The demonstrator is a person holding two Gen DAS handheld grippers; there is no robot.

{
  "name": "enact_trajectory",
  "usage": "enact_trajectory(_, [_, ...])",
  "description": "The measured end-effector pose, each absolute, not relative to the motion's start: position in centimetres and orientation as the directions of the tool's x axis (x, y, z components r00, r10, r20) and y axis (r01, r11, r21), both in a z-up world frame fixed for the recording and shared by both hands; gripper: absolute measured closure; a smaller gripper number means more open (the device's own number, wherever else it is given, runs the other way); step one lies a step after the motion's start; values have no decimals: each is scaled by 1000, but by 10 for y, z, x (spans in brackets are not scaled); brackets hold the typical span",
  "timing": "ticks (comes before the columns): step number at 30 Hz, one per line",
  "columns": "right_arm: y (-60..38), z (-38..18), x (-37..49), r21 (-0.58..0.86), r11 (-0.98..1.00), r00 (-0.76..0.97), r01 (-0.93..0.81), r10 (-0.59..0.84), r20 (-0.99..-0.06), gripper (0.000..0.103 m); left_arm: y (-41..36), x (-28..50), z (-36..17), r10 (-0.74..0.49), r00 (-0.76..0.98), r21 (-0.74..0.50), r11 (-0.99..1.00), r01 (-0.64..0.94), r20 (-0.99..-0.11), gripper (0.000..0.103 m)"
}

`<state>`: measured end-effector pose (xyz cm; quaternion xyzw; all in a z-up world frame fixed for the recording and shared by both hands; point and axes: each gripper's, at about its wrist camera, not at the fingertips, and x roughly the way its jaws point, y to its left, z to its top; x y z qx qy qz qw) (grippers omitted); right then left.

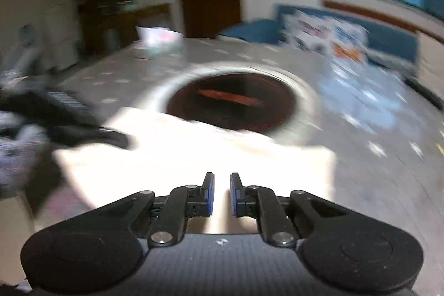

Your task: Fold clothes

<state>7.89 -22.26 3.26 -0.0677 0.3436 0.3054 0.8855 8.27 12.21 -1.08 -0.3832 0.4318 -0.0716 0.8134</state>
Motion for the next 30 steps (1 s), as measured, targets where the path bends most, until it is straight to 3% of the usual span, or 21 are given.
enact_trajectory(3, [-245, 26, 94, 114, 845, 609, -522, 463, -644, 95, 120, 83, -10, -441, 616, -678, 704, -214, -653, 87])
enact_trajectory(8, [-273, 27, 100, 158, 892, 656, -424, 423, -625, 77, 119, 83, -8, -432, 614, -666, 715, -213, -660, 87])
enact_trajectory(14, [-279, 16, 108, 245, 889, 643, -386, 450, -620, 71, 117, 83, -7, -424, 612, -654, 727, -210, -668, 87])
enact_trajectory(16, [-279, 12, 111, 275, 884, 637, -379, 465, -615, 73, 115, 84, -5, -414, 610, -641, 738, -210, -676, 87])
enact_trajectory(18, [-279, 8, 113, 305, 877, 631, -371, 479, -610, 92, 111, 84, 0, -399, 610, -623, 754, -207, -685, 87])
enact_trajectory(25, [-299, 25, 103, 351, 868, 679, -352, 495, -543, 96, 81, 99, 37, -387, 632, -573, 812, -110, -671, 88])
enact_trajectory(30, [-337, 50, 99, 291, 911, 756, -292, 406, -514, 96, 26, 133, 54, -423, 619, -534, 846, 7, -662, 88])
